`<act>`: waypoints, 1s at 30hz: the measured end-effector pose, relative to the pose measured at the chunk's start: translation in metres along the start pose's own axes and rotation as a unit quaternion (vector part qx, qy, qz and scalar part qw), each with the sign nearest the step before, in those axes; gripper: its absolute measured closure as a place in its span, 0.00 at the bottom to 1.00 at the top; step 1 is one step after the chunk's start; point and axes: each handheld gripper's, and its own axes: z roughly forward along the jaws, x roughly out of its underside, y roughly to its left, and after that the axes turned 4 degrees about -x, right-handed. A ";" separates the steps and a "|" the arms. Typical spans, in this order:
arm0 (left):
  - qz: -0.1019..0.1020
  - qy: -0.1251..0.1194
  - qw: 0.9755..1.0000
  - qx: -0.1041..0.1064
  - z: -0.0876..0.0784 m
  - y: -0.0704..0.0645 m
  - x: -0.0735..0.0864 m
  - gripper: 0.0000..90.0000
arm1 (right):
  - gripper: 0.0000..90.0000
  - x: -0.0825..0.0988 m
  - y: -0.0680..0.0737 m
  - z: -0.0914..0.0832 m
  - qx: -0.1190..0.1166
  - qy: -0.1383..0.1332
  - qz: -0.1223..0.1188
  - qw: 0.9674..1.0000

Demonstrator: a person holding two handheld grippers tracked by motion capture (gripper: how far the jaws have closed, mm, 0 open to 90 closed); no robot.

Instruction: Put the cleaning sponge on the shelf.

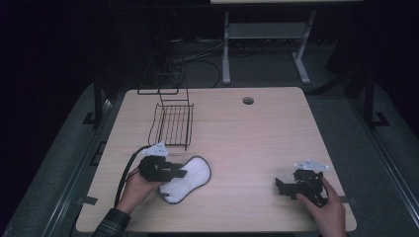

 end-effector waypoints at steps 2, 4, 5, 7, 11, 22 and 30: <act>-0.001 -0.003 1.000 0.003 -0.001 0.000 -0.001 0.78 | 0.00 0.000 0.000 0.000 0.000 0.000 0.000 1.000; -0.002 -0.007 1.000 0.007 -0.001 -0.001 -0.001 0.80 | 0.00 0.000 0.000 0.000 0.000 0.000 0.000 1.000; -0.003 -0.008 1.000 0.009 -0.002 -0.001 -0.001 0.80 | 0.00 0.000 0.000 0.000 0.000 0.000 0.000 1.000; -0.004 -0.010 1.000 0.013 -0.003 -0.002 -0.002 0.82 | 0.00 0.000 0.000 0.000 0.000 0.000 0.000 1.000; 0.001 -0.015 1.000 0.014 -0.005 -0.004 -0.005 0.85 | 0.00 0.000 0.000 0.000 0.000 0.000 0.000 1.000; 0.013 -0.015 1.000 0.013 -0.009 -0.008 -0.008 0.87 | 0.00 0.000 0.000 0.000 0.000 0.000 0.000 1.000; 0.018 -0.014 1.000 0.006 -0.014 -0.006 -0.012 0.87 | 0.00 0.000 0.000 0.000 0.000 0.000 0.000 1.000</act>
